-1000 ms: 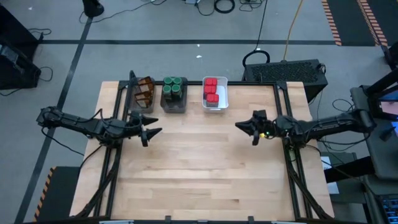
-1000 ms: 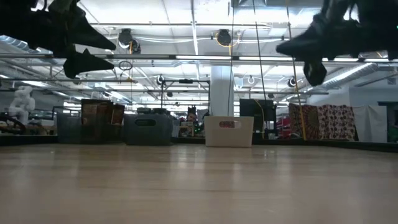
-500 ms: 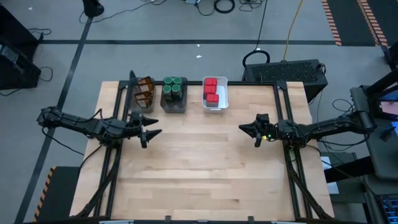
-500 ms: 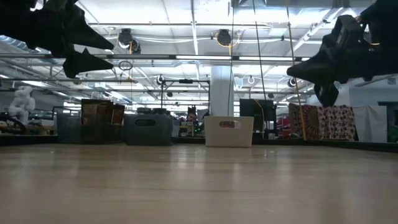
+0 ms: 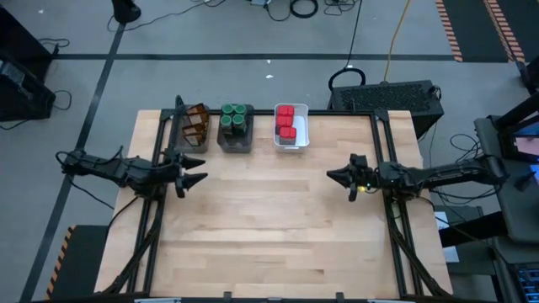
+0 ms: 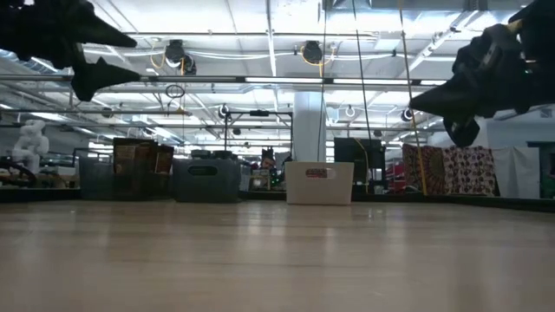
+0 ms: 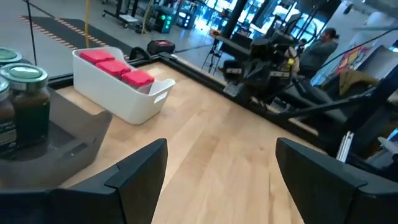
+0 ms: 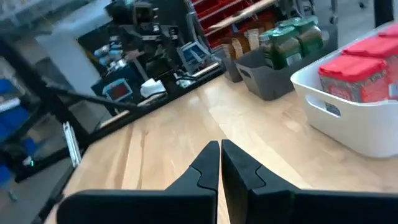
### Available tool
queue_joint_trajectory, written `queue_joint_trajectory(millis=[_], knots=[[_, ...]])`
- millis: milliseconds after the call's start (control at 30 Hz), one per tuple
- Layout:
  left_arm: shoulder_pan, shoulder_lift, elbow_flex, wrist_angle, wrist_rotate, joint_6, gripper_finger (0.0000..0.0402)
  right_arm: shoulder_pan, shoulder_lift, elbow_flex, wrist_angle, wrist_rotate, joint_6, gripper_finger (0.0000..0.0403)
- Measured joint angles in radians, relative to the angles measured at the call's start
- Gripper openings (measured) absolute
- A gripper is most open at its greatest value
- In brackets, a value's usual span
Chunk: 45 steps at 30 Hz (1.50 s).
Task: Sort spices by type
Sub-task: Return to Home Position
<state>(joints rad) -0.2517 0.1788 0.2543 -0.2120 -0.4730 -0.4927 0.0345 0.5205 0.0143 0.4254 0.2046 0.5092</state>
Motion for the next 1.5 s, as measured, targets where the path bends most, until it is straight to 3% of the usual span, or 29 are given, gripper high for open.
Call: queue_joint_trajectory(millis=[200,467,633,733,933,1500], knots=[[-0.012,-0.048,0.0,-0.109,-0.027,-0.023,0.0303,0.0,-0.071,0.0,-0.055,-0.018,-0.057,0.0],[-0.012,-0.075,-0.002,-0.104,-0.073,0.027,0.0303,0.0,-0.101,0.0,-0.186,-0.024,0.003,0.0],[-0.012,-0.073,-0.136,0.171,-0.058,0.038,0.0303,0.0,-0.101,0.0,-0.198,-0.024,0.003,0.0],[-0.012,-0.072,-0.198,0.244,-0.054,0.026,0.0303,0.0,-0.101,0.0,-0.198,-0.024,0.003,0.0],[-0.012,-0.064,-0.24,0.268,-0.027,-0.05,0.0303,0.0,-0.101,0.0,-0.198,-0.024,0.003,0.0],[-0.012,-0.061,-0.24,0.263,-0.027,-0.045,0.0303,0.0,-0.101,0.0,-0.199,-0.023,0.003,0.0]])
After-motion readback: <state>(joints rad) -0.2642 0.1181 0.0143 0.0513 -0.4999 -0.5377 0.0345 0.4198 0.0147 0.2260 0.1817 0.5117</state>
